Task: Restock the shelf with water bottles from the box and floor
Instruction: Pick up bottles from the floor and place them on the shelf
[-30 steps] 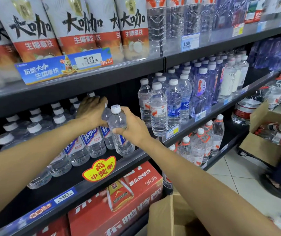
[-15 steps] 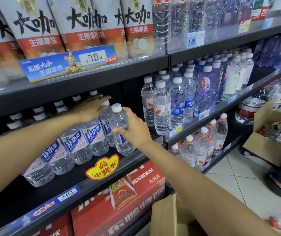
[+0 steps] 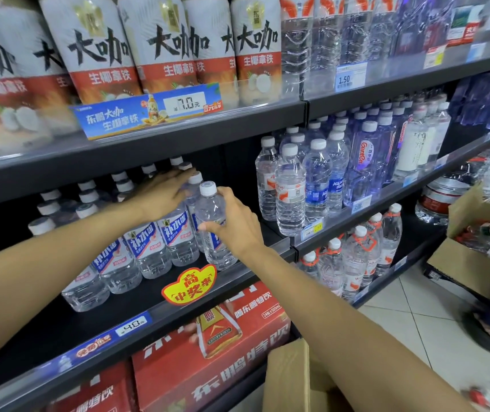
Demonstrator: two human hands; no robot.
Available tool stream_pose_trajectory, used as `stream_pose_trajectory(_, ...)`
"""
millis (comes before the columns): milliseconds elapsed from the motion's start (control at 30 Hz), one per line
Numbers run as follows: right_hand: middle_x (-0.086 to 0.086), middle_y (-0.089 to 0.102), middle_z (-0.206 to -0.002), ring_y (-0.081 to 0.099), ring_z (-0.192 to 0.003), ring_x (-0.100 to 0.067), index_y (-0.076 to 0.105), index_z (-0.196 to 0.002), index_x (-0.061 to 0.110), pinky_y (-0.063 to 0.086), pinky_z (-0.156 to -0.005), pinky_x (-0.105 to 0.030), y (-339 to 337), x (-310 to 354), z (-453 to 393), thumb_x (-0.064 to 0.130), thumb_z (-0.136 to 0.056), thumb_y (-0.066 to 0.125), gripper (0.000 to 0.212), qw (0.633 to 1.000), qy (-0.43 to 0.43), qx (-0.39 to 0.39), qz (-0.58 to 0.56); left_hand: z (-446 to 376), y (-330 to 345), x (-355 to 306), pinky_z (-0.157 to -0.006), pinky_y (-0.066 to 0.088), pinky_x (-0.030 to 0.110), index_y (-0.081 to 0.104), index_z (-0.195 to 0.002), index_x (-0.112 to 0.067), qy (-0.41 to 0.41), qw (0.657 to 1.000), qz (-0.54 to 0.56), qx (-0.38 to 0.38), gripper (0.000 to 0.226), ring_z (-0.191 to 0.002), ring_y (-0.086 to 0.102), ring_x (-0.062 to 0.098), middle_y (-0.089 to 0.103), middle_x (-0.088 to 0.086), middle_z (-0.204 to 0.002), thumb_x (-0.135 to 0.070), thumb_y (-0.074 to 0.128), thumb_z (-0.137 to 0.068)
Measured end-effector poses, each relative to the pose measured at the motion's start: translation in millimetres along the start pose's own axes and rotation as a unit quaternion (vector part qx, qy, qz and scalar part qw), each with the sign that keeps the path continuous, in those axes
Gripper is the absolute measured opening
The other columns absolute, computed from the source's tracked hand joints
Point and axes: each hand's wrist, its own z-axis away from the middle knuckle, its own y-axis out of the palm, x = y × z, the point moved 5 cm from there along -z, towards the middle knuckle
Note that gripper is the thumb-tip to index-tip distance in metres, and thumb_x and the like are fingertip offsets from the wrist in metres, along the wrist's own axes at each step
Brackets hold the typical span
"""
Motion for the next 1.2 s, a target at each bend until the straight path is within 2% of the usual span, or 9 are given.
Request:
stream_pose_trajectory(100,-0.002,0.053,-0.14,0.065,-0.104,-0.025,0.029,-0.141,0.025,0.048,-0.087,-0.039,1.7,2.1,0.9,0.036,-0.075,0.08,0.084,1.0,0.014,0.015,-0.016,23.6,-6.4,1.9,-0.118,0.023,0.035,0.022,-0.152,-0.023,0.022,1.0,-0.013,-0.019,0.056,-0.144,0.025,0.025,0.023,0.003,-0.158,-0.027,0.043,-0.1)
stream_pose_trajectory(167,-0.003,0.037,-0.152,0.057,-0.118,-0.026,0.014,-0.15,0.023,0.048,-0.094,-0.043,4.9,3.1,5.4,0.033,-0.077,0.08,0.099,0.998,0.026,0.042,-0.026,38.5,-8.7,5.7,-0.118,0.024,0.037,0.023,-0.151,-0.025,0.041,0.998,-0.027,-0.025,0.059,-0.143,0.026,0.026,0.026,0.004,-0.157,-0.023,0.047,-0.097)
stream_pose_trajectory(233,-0.003,0.016,-0.161,0.04,-0.137,-0.027,0.001,-0.154,0.019,0.041,-0.106,-0.044,9.3,4.8,14.1,0.031,-0.079,0.078,0.108,0.998,0.031,0.062,-0.012,53.4,-10.9,9.1,-0.116,0.027,0.038,0.024,-0.151,-0.023,0.051,0.997,-0.052,-0.018,0.063,-0.141,0.029,0.026,0.03,0.006,-0.155,-0.02,0.051,-0.094)
stream_pose_trajectory(300,-0.005,0.002,-0.163,0.026,-0.145,-0.027,-0.004,-0.155,0.012,0.034,-0.113,-0.04,12.3,7.8,25.0,0.029,-0.084,0.074,0.106,0.997,0.025,0.067,0.02,70.1,-14.5,10.2,-0.115,0.029,0.038,0.03,-0.149,-0.019,0.05,0.996,-0.076,-0.016,0.061,-0.139,0.032,0.026,0.032,0.007,-0.153,-0.021,0.053,-0.093)
stream_pose_trajectory(367,-0.008,-0.002,-0.162,0.028,-0.144,-0.027,-0.005,-0.154,0.009,0.037,-0.11,-0.037,11.9,12.3,36.9,0.026,-0.088,0.069,0.101,0.997,0.024,0.065,0.039,90.8,-19.9,7.8,-0.114,0.033,0.038,0.035,-0.146,-0.016,0.054,0.992,-0.108,-0.026,0.057,-0.138,0.035,0.026,0.036,0.006,-0.151,-0.022,0.054,-0.093)
stream_pose_trajectory(500,-0.01,0.009,-0.16,0.035,-0.138,-0.029,0.004,-0.153,0.006,0.042,-0.104,-0.039,10.7,23.8,61.5,0.022,-0.091,0.064,0.087,0.995,0.01,0.072,0.073,140.3,-27.2,5.7,-0.104,0.043,0.041,0.048,-0.138,-0.014,0.055,0.989,-0.132,-0.046,0.048,-0.13,0.045,0.028,0.046,0.005,-0.144,-0.019,0.055,-0.091)
stream_pose_trajectory(600,-0.012,0.031,-0.149,0.041,-0.131,-0.033,0.025,-0.146,0.006,0.043,-0.101,-0.043,20.7,39.9,83.0,0.022,-0.092,0.061,0.066,0.99,-0.025,0.095,0.1,181.5,-28.7,6.5,-0.097,0.046,0.039,0.045,-0.141,-0.019,0.002,0.989,-0.142,-0.039,0.047,-0.13,0.044,0.024,0.046,0.001,-0.142,-0.023,0.052,-0.094)
stream_pose_trajectory(833,-0.014,0.049,-0.132,0.046,-0.124,-0.034,0.041,-0.133,0.007,0.044,-0.093,-0.042,61.3,115.9,142.2,0.029,-0.097,0.052,0.043,0.962,-0.151,0.168,0.153,283.0,-30.5,23.0,-0.073,0.056,0.042,0.053,-0.127,-0.021,-0.107,0.985,-0.129,-0.047,0.037,-0.111,0.058,0.026,0.056,0.001,-0.123,-0.03,0.054,-0.092)
stream_pose_trajectory(1200,-0.011,0.059,-0.12,0.055,-0.11,-0.032,0.052,-0.12,0.012,0.047,-0.086,-0.041,159.9,224.9,240.4,0.031,-0.097,0.052,0.03,0.912,-0.278,0.252,0.167,467.5,-1.1,67.6,-0.073,0.049,0.036,0.045,-0.137,-0.021,-0.287,0.953,-0.1,-0.013,0.041,-0.108,0.06,0.031,0.057,0.007,-0.129,-0.031,0.049,-0.097)
